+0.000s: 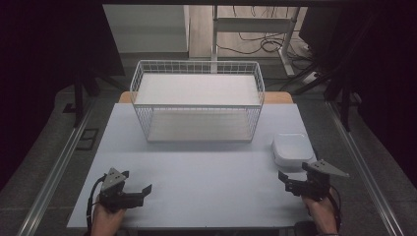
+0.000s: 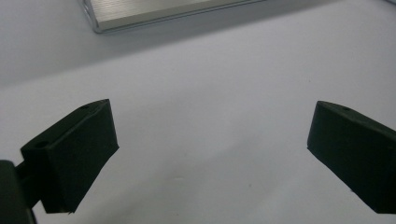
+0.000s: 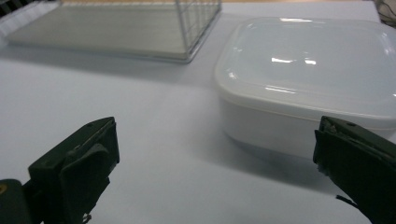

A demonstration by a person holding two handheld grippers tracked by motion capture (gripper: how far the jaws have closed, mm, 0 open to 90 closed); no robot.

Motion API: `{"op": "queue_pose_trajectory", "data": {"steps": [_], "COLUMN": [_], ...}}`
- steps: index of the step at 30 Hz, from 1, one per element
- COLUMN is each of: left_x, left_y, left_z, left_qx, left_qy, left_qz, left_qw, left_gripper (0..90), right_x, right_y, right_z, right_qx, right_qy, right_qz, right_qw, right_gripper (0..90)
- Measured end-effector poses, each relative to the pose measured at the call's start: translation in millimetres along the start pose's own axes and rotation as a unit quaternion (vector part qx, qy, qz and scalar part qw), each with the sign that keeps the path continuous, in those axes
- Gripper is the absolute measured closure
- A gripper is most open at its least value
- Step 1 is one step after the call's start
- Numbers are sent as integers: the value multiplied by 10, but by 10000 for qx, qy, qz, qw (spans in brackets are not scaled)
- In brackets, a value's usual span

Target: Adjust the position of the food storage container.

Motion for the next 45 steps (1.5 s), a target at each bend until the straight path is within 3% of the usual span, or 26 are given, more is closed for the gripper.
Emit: {"op": "queue_pose_trajectory", "data": {"steps": [3,6,14,23,33,38,42,44,45], "left_x": [9,27,51,62,57,75,86,91,94], "left_y": [6,-2,14,17,11,8,11,16,18], "left_z": [-9,5,11,12,-6,-2,-1,1,2], "left_qx": [44,50,153,141,121,118,143,144,152], "left_qy": [7,-28,-20,-47,22,-4,-12,-14,-18], "left_qz": [-24,-19,105,141,168,189,199,213,209], "left_qw": [10000,10000,9998,9998,9998,9998,9997,9997,9997], "left_gripper": [15,21,26,25,25,24,23,23,23], "right_x": [30,21,24,3,17,55,124,141,200], "right_y": [75,98,29,21,56,170,289,316,412], "right_z": [10,20,40,7,-126,-217,-267,-276,-308], "right_qx": [141,-15,-139,-256,-226,-89,-158,-143,-153], "right_qy": [42,-18,-263,-365,-376,-372,-488,-529,-629], "right_qz": [170,230,55,48,34,89,173,178,244], "right_qw": [9997,9997,9995,9990,9990,9992,9985,9983,9976], "right_gripper": [8,8,6,50,270,487,663,700,784]}}
Point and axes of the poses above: each handheld gripper's, and its own axes: x roughly forward along the jaws, z roughly out of its underside, y roughly to its right, the point moved 8 cm from there along x, roughly forward along the jaws, and after that the axes turned 5 degrees about y, right-handed, at the moved point
